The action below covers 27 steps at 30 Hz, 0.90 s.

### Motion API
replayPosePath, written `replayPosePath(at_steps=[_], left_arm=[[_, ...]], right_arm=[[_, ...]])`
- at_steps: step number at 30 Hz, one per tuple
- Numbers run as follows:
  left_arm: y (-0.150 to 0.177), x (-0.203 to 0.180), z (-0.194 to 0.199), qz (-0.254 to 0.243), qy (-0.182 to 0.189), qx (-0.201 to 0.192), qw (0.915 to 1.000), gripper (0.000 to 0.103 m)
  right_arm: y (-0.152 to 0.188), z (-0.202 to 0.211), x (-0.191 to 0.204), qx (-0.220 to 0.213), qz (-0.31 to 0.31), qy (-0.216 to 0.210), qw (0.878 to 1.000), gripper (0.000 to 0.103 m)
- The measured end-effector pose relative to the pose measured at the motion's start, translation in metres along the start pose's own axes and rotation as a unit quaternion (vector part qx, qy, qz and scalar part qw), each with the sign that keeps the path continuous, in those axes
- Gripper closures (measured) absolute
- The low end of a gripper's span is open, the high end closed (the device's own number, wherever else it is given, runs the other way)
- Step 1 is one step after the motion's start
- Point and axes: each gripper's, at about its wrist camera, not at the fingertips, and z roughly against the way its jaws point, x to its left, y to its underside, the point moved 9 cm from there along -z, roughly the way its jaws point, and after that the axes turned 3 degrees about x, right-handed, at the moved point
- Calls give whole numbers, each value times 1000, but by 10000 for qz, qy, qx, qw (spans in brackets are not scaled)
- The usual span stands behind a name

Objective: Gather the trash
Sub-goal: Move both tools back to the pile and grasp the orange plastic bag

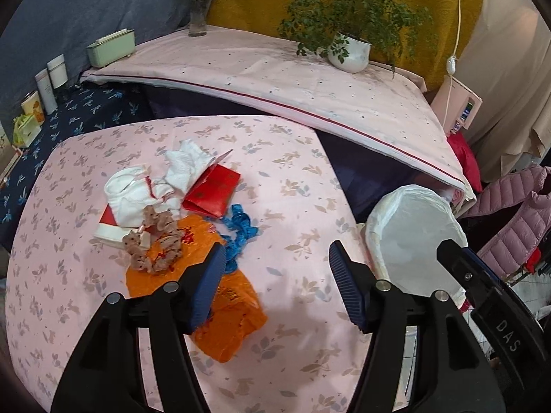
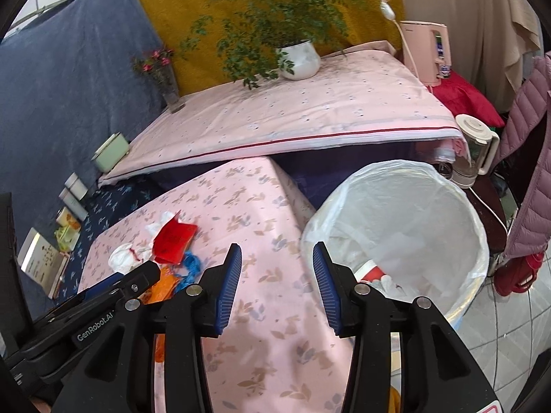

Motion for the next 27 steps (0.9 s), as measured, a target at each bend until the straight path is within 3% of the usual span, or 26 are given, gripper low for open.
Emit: replayPosePath(at_steps=[16,27], left_arm=[[25,131,-19,1189,-510,323,9911,44],[24,159,-53,1555,-441,597,9850,44]], right_arm=[[36,-47,80,646,472,-379,9961,60],[48,-114,108,1140,450,-365,9918,60]])
